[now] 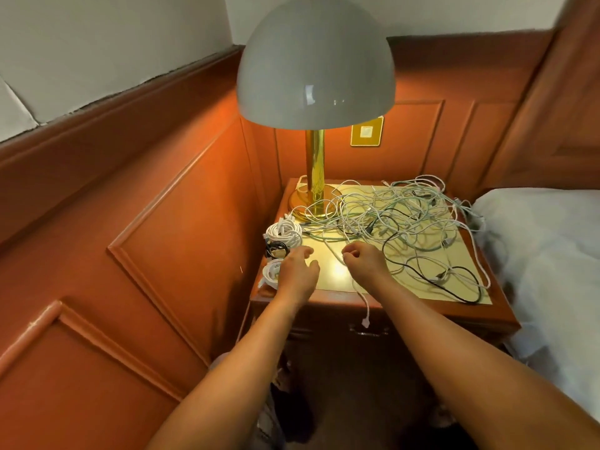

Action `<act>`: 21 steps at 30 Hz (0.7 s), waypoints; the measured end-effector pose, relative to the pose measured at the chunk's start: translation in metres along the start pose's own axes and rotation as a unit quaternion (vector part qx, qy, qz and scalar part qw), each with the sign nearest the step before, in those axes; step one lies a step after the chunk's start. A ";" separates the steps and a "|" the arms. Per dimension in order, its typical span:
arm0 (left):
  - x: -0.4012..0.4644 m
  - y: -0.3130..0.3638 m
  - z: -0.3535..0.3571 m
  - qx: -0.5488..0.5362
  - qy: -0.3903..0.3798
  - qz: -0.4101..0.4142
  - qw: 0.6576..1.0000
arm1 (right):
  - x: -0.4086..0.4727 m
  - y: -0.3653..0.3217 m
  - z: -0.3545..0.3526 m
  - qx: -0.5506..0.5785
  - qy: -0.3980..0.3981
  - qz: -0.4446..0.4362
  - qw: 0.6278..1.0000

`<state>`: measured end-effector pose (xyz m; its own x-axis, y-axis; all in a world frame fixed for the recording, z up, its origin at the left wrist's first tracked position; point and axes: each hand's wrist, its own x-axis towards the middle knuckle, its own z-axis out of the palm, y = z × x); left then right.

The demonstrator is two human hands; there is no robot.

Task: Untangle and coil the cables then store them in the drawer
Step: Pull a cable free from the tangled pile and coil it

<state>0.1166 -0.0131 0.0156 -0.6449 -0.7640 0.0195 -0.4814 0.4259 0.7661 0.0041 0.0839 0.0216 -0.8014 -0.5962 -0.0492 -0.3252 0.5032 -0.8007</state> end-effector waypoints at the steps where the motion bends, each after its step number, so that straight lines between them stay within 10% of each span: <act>1: 0.001 0.006 0.007 0.002 -0.014 0.015 1.000 | 0.000 0.005 -0.010 0.001 0.011 0.005 1.000; 21: 0.055 -0.008 0.094 0.180 -0.068 0.115 0.975 | 0.024 0.080 -0.001 -0.136 0.001 -0.010 0.991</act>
<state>0.0289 -0.0129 -0.0500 -0.8211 -0.5676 0.0611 -0.4757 0.7394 0.4763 -0.0417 0.1104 -0.0425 -0.7943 -0.6067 -0.0323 -0.4649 0.6411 -0.6106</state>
